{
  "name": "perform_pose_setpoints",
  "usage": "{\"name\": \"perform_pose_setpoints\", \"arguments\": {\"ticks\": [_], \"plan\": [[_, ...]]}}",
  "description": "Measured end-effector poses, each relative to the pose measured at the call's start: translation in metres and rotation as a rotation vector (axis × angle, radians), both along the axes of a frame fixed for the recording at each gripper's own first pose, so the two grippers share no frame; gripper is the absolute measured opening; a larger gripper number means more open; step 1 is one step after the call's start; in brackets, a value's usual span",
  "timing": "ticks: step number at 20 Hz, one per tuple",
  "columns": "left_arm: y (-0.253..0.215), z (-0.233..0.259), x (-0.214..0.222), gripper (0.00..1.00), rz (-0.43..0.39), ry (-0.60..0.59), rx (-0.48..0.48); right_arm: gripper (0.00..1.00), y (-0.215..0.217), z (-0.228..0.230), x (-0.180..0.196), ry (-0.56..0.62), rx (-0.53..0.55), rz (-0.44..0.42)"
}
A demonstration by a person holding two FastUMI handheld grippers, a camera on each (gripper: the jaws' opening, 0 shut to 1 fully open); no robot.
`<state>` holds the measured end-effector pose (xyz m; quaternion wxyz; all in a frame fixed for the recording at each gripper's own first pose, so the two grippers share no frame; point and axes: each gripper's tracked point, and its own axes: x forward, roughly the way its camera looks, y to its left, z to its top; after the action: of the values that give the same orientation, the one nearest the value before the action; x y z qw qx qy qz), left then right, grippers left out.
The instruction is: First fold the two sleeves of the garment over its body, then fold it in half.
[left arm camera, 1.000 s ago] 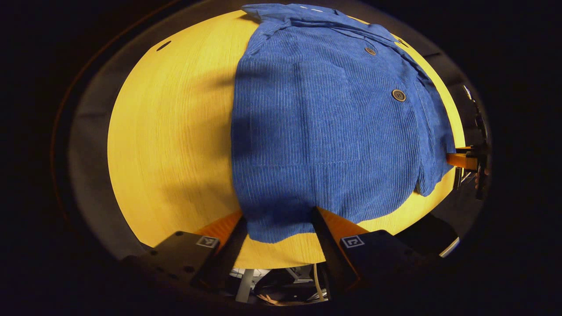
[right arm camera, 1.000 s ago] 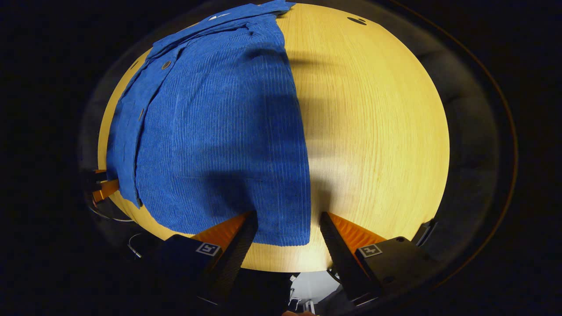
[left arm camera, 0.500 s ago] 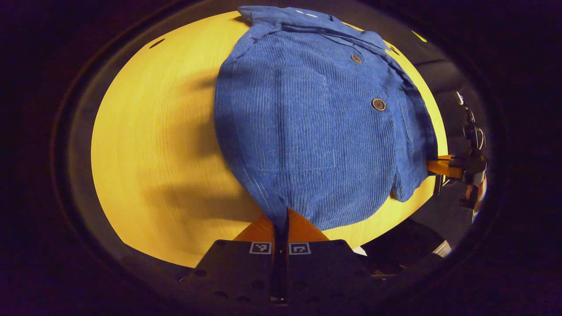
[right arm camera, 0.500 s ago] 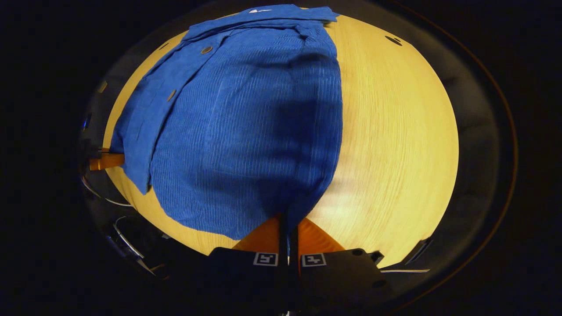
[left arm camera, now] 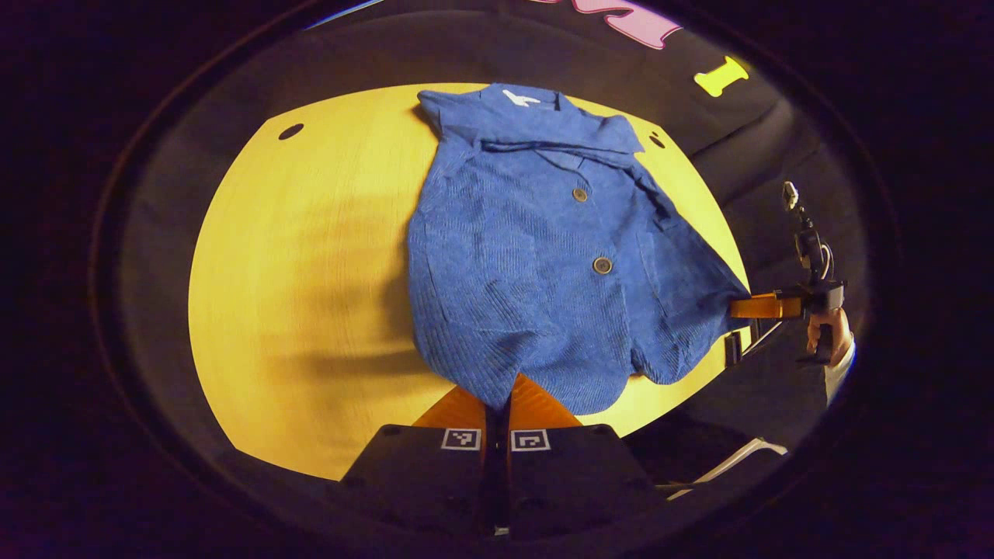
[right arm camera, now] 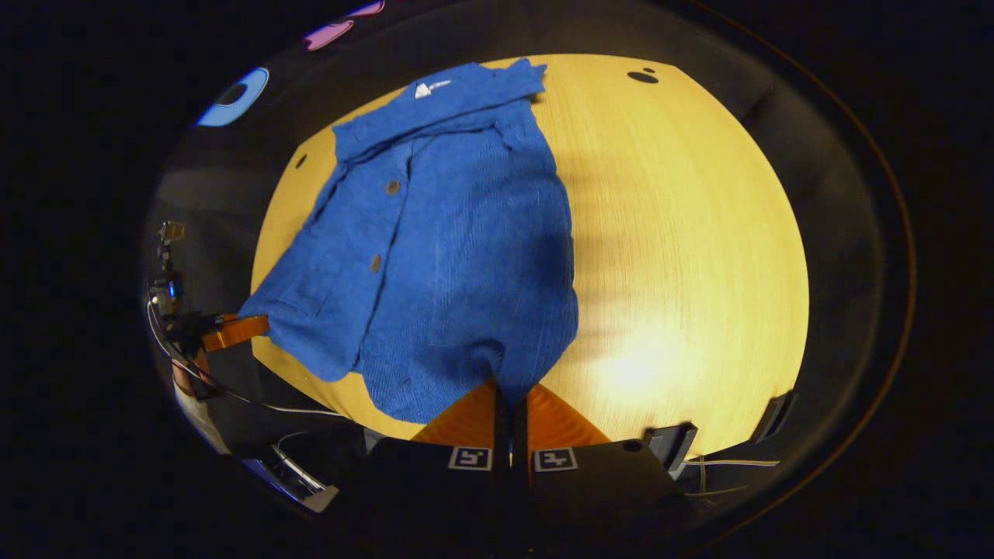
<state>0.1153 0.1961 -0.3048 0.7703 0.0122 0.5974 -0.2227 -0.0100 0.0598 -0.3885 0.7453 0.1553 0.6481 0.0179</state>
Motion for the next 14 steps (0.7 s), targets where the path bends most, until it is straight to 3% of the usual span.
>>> {"name": "perform_pose_setpoints", "arguments": {"ticks": [7,14], "plan": [[0.008,0.095,0.066,0.00,-0.030,-0.185,0.001,0.05,0.006,0.107,0.087,-0.212,-0.030,0.012],[0.004,0.142,0.175,0.00,-0.001,-0.309,0.051,0.05,-0.017,0.152,0.231,-0.359,-0.084,-0.008]]}}
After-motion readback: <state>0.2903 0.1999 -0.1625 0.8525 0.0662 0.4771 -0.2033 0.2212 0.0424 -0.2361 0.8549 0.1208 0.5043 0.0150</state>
